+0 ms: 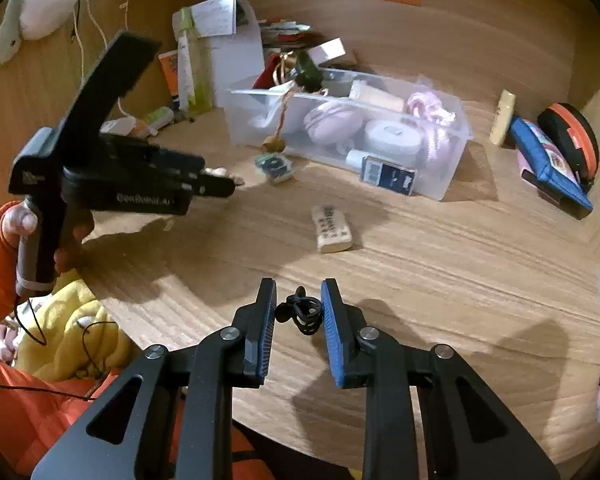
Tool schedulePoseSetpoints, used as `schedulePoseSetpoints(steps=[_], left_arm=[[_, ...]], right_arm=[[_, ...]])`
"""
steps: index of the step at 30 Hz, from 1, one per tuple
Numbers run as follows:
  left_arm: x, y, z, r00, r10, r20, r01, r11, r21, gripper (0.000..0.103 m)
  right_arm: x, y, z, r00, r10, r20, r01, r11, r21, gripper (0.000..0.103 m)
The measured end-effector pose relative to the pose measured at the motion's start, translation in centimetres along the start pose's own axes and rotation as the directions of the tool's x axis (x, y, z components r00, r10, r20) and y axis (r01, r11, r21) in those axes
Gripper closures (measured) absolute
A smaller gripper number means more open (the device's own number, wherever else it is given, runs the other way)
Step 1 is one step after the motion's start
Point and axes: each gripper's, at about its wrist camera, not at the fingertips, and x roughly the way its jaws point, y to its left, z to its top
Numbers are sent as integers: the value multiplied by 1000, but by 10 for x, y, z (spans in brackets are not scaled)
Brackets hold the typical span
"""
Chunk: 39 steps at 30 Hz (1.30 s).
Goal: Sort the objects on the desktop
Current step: 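Grasp seashell with left gripper while right gripper carries hair tie over box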
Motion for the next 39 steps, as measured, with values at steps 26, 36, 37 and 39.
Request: schedulePoseSetpoints(steps=[26, 36, 37, 39], left_arm=[[-45, -2, 20, 981, -105, 161, 109, 994, -18, 73], [-63, 23, 46, 963, -98, 250, 122, 989, -81, 73], [-63, 28, 49, 962, -94, 258, 121, 989, -90, 73], [-64, 35, 54, 960, -88, 266, 119, 987, -104, 73]], right_arm=[[-15, -50, 59, 993, -42, 109, 38, 998, 40, 82], [-11, -63, 94, 987, -58, 149, 54, 998, 29, 82], [-10, -64, 98, 987, -57, 152, 53, 998, 26, 82], [-7, -65, 104, 986, -59, 157, 56, 998, 22, 82]])
